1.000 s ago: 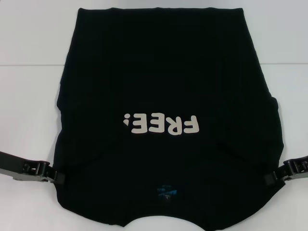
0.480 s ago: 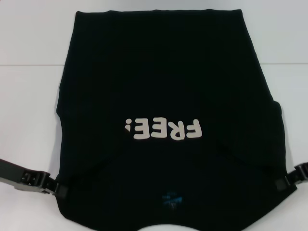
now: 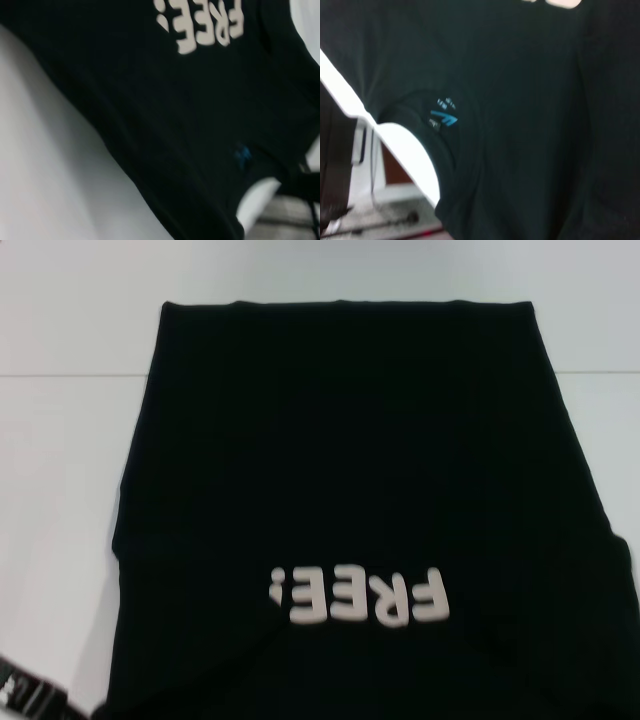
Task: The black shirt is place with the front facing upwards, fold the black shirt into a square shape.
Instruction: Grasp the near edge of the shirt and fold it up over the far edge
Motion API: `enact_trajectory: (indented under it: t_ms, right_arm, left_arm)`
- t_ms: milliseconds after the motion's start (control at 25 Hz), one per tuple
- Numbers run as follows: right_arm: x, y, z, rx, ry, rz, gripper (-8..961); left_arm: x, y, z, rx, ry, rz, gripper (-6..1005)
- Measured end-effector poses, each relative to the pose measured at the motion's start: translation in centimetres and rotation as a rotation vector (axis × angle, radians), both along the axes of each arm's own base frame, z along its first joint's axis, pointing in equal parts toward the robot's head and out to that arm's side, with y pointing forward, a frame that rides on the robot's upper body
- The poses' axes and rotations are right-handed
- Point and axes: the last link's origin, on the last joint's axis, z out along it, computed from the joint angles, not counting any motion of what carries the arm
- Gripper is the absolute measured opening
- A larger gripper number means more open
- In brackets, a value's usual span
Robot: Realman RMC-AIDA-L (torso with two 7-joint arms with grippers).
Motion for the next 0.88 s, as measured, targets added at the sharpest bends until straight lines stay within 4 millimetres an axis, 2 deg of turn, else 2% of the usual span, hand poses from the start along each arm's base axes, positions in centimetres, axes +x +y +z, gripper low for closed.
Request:
enact_trajectory:
  t_ms: [160, 320, 520, 640, 680, 720, 880]
  right_arm:
    - [0.4, -1.0, -0.4, -0.036, -0.001, -0.009, 51]
    - [0.3, -0.1, 0.0, 0.075, 0.057, -0.058, 52]
    - [0.1, 1.1, 1.0, 0.245, 0.179, -0.116, 52]
    - [0.3, 2.1, 2.0, 0.401, 0.265, -0.167, 52]
    - [0.5, 2.5, 2.4, 0.461, 0.291, -0.183, 52]
    - [0.6, 2.9, 2.7, 0.515, 0.312, -0.194, 52]
    - [1.3, 4.5, 3.5, 0.745, 0.398, -0.229, 51]
  left_arm:
    - [0.3, -1.1, -1.1, -0.119, 0.008, -0.04, 20]
    - [0.6, -0.4, -1.6, -0.076, 0.006, -0.061, 20]
    - [0.7, 1.4, 0.4, 0.1, -0.047, -0.041, 21]
    - [0.9, 3.0, 2.0, 0.269, -0.119, 0.027, 21]
    - [0.8, 4.3, 2.8, 0.395, -0.153, 0.115, 21]
    - [0.8, 4.3, 2.8, 0.395, -0.153, 0.115, 21]
    - [0.0, 6.5, 3.2, 0.612, -0.188, 0.216, 21]
